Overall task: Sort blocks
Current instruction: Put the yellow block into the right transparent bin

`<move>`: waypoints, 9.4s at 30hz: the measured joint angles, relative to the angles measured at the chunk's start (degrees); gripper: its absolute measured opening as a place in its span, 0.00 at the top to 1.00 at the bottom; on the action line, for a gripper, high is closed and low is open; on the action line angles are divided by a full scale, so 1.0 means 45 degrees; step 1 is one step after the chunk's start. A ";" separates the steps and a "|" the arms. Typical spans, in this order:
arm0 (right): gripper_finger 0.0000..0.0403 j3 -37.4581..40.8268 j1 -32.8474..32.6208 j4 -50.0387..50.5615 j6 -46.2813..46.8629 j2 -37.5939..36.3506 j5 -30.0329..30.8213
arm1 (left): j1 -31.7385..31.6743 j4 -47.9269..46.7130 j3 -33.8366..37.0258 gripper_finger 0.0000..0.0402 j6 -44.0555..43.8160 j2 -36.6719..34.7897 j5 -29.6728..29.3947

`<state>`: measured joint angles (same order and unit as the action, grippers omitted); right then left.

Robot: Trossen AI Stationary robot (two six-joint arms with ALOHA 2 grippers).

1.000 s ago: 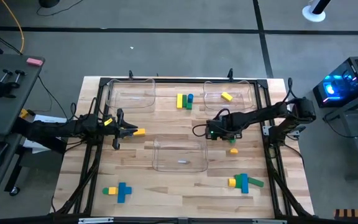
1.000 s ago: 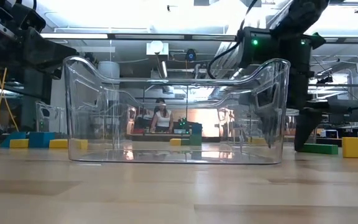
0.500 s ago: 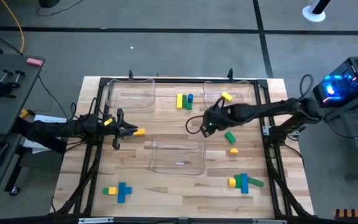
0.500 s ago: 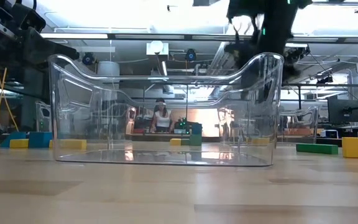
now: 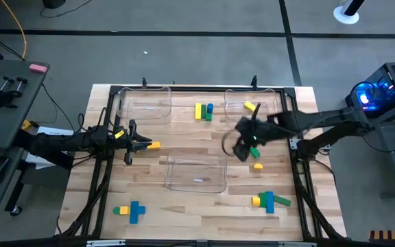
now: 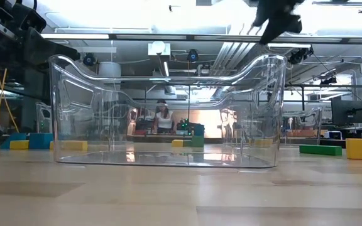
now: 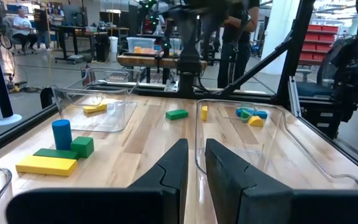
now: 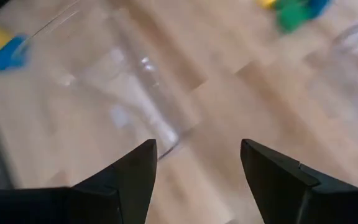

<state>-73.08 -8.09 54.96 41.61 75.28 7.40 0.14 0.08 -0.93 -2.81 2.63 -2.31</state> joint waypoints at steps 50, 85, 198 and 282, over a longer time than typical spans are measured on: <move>0.43 0.3428 -0.7452 -0.2158 -0.0974 0.5403 -0.1988 | 0.0005 0.0005 0.0000 0.89 0.0000 0.0000 0.0000; 0.61 0.1703 -0.5544 0.2715 0.0740 0.0833 0.2366 | 0.0000 0.0005 0.0003 0.89 0.0000 -0.0004 0.0000; 1.00 -0.7728 0.4063 0.2209 -1.2672 1.1055 -0.2297 | 0.0004 0.0005 0.0004 0.89 0.0000 0.0000 0.0000; 0.45 -0.7732 0.9020 0.7247 -0.7262 0.6272 0.1273 | 0.0003 0.0005 0.0001 0.89 0.0000 0.0000 0.0000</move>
<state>-107.87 32.50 87.57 8.93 103.50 13.13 0.16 0.10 -0.92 -2.81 2.63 -2.31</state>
